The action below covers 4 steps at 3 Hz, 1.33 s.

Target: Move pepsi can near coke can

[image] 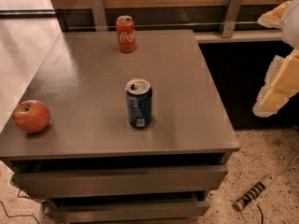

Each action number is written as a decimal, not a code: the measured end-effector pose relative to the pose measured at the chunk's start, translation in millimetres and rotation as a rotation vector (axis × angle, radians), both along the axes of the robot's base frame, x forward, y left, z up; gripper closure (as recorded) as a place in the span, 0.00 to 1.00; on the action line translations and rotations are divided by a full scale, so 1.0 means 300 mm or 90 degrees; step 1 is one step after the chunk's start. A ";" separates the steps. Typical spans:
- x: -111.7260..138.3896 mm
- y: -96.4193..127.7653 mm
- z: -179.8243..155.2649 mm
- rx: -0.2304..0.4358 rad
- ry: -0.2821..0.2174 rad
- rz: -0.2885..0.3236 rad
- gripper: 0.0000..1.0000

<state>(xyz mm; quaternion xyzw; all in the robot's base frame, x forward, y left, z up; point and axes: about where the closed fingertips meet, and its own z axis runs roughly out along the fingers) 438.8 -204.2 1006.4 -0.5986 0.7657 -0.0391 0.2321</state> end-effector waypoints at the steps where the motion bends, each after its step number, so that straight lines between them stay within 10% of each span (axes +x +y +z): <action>1: 0.031 0.024 -0.075 0.141 -0.025 0.032 0.00; 4: 0.055 0.256 -0.192 0.447 -0.051 0.106 0.00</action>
Offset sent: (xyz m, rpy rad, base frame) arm 0.0151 0.0477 -0.0411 0.6126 -0.0882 0.1417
